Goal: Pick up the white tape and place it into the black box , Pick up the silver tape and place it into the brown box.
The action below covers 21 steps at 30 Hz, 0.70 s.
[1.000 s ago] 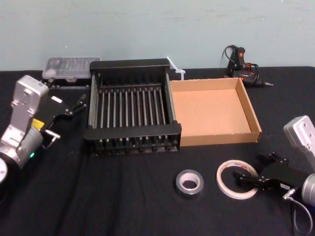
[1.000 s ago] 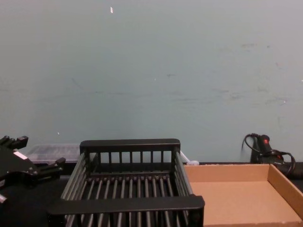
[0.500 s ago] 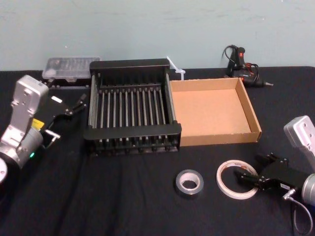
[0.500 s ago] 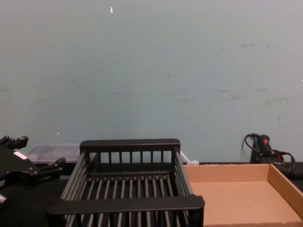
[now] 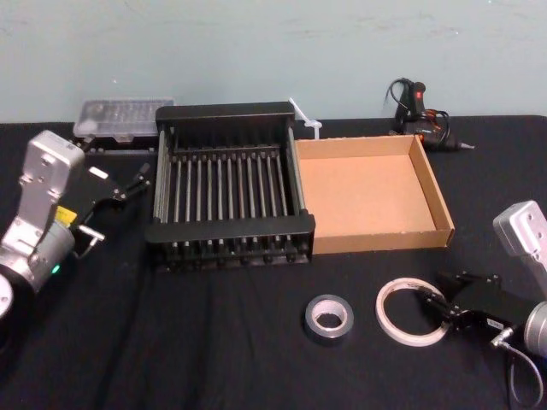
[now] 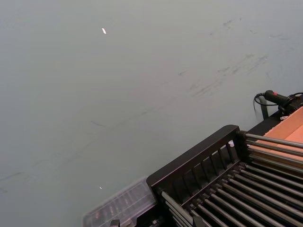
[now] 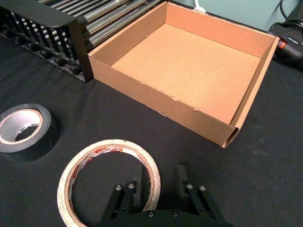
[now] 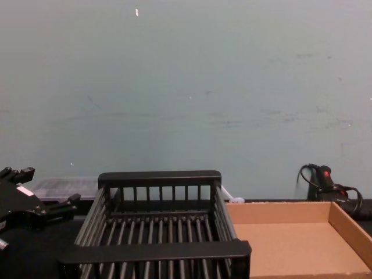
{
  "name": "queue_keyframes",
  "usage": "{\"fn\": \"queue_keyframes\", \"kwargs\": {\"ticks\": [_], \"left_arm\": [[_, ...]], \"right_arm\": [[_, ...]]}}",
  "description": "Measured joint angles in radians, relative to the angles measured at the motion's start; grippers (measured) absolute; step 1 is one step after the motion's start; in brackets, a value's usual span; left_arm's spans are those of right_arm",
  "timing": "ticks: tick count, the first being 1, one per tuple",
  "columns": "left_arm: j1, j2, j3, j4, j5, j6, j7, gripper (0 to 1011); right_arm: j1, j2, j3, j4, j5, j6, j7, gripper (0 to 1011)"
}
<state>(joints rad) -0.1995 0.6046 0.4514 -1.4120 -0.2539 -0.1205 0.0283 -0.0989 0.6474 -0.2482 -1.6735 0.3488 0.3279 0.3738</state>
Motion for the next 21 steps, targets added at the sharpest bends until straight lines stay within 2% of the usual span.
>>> {"fn": "queue_keyframes", "kwargs": {"ticks": [2, 5, 6, 8, 9, 12, 21], "left_arm": [[0.0, 0.0, 0.0, 0.0, 0.0, 0.0, 0.0, 1001], [0.0, 0.0, 0.0, 0.0, 0.0, 0.0, 0.0, 1001], [0.0, 0.0, 0.0, 0.0, 0.0, 0.0, 0.0, 1001], [0.0, 0.0, 0.0, 0.0, 0.0, 0.0, 0.0, 1001], [0.0, 0.0, 0.0, 0.0, 0.0, 0.0, 0.0, 1001], [0.0, 0.0, 0.0, 0.0, 0.0, 0.0, 0.0, 1001], [0.0, 0.0, 0.0, 0.0, 0.0, 0.0, 0.0, 1001]], "right_arm": [[0.0, 0.0, 0.0, 0.0, 0.0, 0.0, 0.0, 385], [0.0, 0.0, 0.0, 0.0, 0.0, 0.0, 0.0, 329], [0.0, 0.0, 0.0, 0.0, 0.0, 0.0, 0.0, 268], [0.0, 0.0, 0.0, 0.0, 0.0, 0.0, 0.0, 223], [0.0, 0.0, 0.0, 0.0, 0.0, 0.0, 0.0, 166], [0.0, 0.0, 0.0, 0.0, 0.0, 0.0, 0.0, 92], [0.0, 0.0, 0.0, 0.0, 0.0, 0.0, 0.0, 80]]}}
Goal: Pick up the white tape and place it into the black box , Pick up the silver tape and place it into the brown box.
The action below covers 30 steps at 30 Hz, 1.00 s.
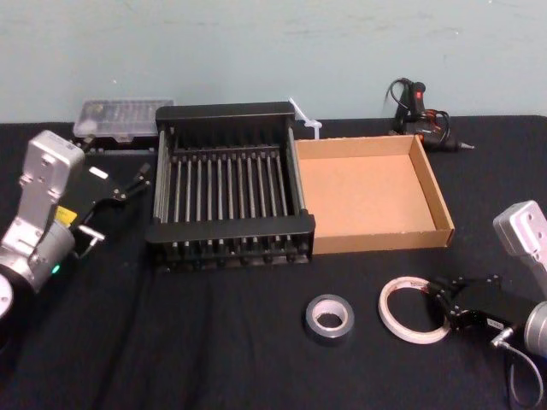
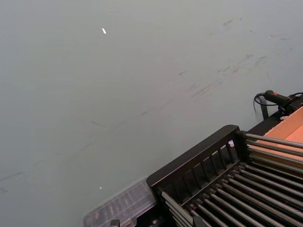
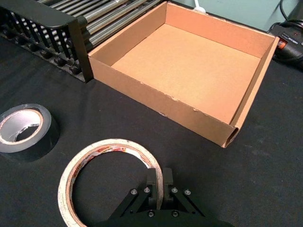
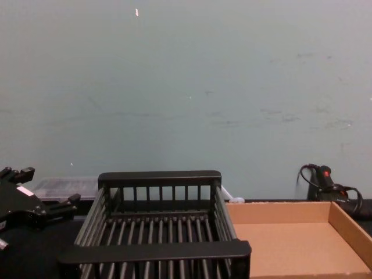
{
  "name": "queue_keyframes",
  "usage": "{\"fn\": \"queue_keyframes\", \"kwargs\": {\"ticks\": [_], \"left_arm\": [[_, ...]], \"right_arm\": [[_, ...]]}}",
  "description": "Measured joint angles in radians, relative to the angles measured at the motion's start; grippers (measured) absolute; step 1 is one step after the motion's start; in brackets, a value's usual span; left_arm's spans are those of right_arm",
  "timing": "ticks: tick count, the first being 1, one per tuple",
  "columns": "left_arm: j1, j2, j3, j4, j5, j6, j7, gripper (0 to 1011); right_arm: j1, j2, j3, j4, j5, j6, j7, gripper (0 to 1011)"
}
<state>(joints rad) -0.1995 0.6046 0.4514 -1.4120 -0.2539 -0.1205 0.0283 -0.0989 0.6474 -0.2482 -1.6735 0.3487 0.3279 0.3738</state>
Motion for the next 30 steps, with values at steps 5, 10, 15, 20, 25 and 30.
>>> {"fn": "queue_keyframes", "kwargs": {"ticks": [5, 10, 15, 20, 25, 30], "left_arm": [[0.0, 0.0, 0.0, 0.0, 0.0, 0.0, 0.0, 1001], [0.0, 0.0, 0.0, 0.0, 0.0, 0.0, 0.0, 1001], [0.0, 0.0, 0.0, 0.0, 0.0, 0.0, 0.0, 1001], [0.0, 0.0, 0.0, 0.0, 0.0, 0.0, 0.0, 1001], [0.0, 0.0, 0.0, 0.0, 0.0, 0.0, 0.0, 1001], [0.0, 0.0, 0.0, 0.0, 0.0, 0.0, 0.0, 1002]], "right_arm": [[0.0, 0.0, 0.0, 0.0, 0.0, 0.0, 0.0, 80], [-0.002, 0.002, 0.001, 0.0, -0.001, -0.009, 0.009, 80], [-0.009, 0.011, 0.009, -0.006, 0.003, -0.033, 0.028, 80], [-0.019, 0.019, 0.026, -0.023, 0.016, -0.051, 0.035, 80], [-0.021, 0.018, 0.048, -0.04, 0.03, -0.056, 0.026, 80], [-0.011, 0.009, 0.065, -0.049, 0.04, -0.055, 0.007, 79]]}}
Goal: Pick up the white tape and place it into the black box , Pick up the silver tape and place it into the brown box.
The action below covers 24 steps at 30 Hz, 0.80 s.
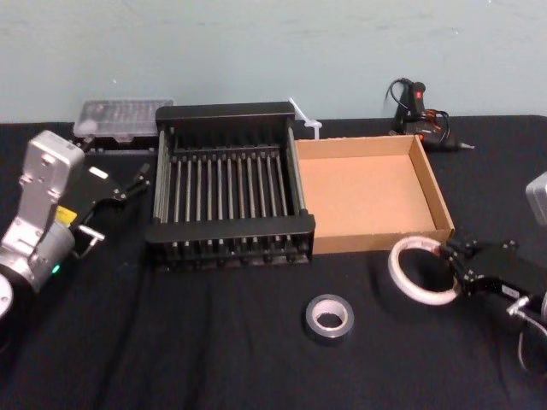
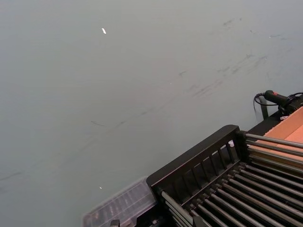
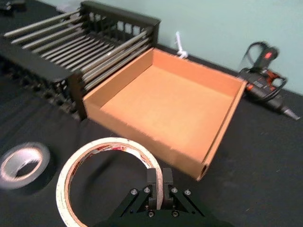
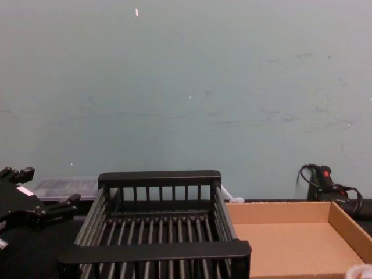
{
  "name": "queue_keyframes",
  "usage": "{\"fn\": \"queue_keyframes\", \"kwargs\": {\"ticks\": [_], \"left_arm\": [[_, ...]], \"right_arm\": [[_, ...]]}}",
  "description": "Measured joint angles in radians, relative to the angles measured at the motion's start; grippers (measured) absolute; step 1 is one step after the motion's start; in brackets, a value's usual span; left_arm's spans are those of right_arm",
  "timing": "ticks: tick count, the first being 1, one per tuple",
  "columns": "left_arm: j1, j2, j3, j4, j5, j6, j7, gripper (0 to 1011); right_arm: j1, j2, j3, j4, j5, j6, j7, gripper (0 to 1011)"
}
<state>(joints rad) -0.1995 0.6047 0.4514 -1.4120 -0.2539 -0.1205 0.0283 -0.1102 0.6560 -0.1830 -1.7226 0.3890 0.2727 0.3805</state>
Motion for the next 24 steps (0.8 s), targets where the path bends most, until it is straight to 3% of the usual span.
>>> {"fn": "queue_keyframes", "kwargs": {"ticks": [8, 24], "left_arm": [[0.0, 0.0, 0.0, 0.0, 0.0, 0.0, 0.0, 1001], [0.0, 0.0, 0.0, 0.0, 0.0, 0.0, 0.0, 1001]], "right_arm": [[0.054, -0.029, 0.001, 0.014, -0.012, 0.015, -0.036, 80], [0.213, -0.103, -0.068, 0.101, -0.093, 0.012, -0.034, 79]]}}
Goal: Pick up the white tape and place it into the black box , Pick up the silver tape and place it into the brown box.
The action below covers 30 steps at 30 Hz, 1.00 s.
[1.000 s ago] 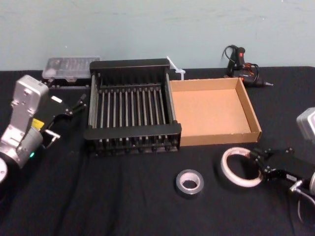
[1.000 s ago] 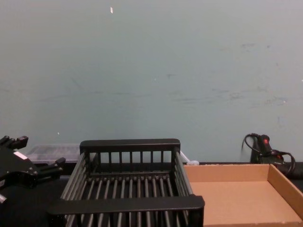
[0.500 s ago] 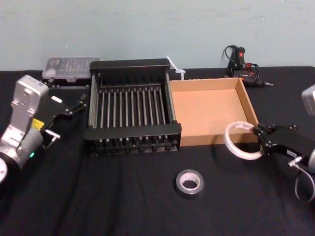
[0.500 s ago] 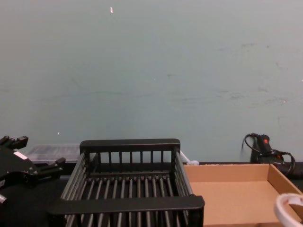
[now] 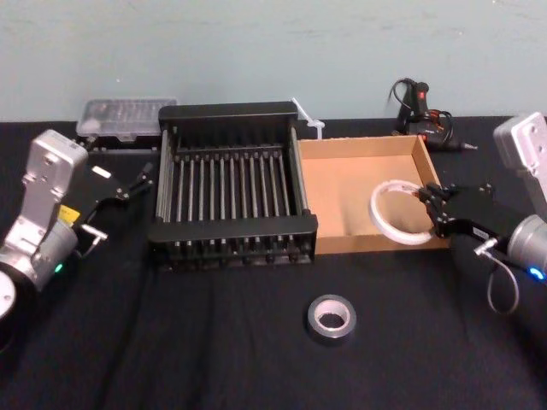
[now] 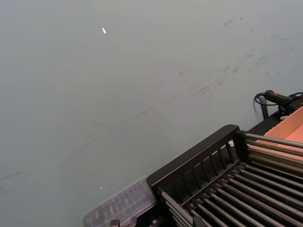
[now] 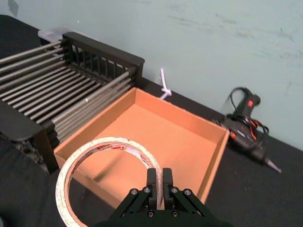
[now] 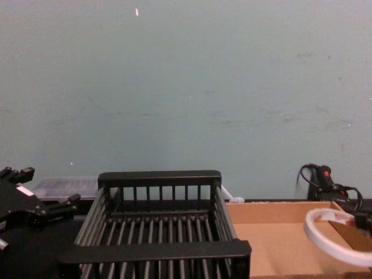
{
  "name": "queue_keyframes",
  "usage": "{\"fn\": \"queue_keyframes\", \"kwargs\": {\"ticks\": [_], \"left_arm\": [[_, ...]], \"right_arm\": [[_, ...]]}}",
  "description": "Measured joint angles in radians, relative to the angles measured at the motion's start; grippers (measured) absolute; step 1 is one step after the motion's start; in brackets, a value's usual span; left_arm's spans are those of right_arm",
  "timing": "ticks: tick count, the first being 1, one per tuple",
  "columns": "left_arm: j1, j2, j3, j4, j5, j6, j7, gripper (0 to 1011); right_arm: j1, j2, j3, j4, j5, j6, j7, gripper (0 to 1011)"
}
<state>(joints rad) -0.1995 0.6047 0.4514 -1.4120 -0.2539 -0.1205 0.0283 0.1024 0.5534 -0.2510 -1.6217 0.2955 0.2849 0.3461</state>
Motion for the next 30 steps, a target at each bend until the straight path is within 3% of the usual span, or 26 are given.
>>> {"fn": "queue_keyframes", "kwargs": {"ticks": [14, 30], "left_arm": [[0.0, 0.0, 0.0, 0.0, 0.0, 0.0, 0.0, 1001], [0.0, 0.0, 0.0, 0.0, 0.0, 0.0, 0.0, 1001]], "right_arm": [[0.145, -0.079, -0.076, 0.078, -0.059, -0.006, 0.027, 79], [0.266, -0.164, -0.166, 0.163, -0.109, -0.018, 0.066, 79]]}}
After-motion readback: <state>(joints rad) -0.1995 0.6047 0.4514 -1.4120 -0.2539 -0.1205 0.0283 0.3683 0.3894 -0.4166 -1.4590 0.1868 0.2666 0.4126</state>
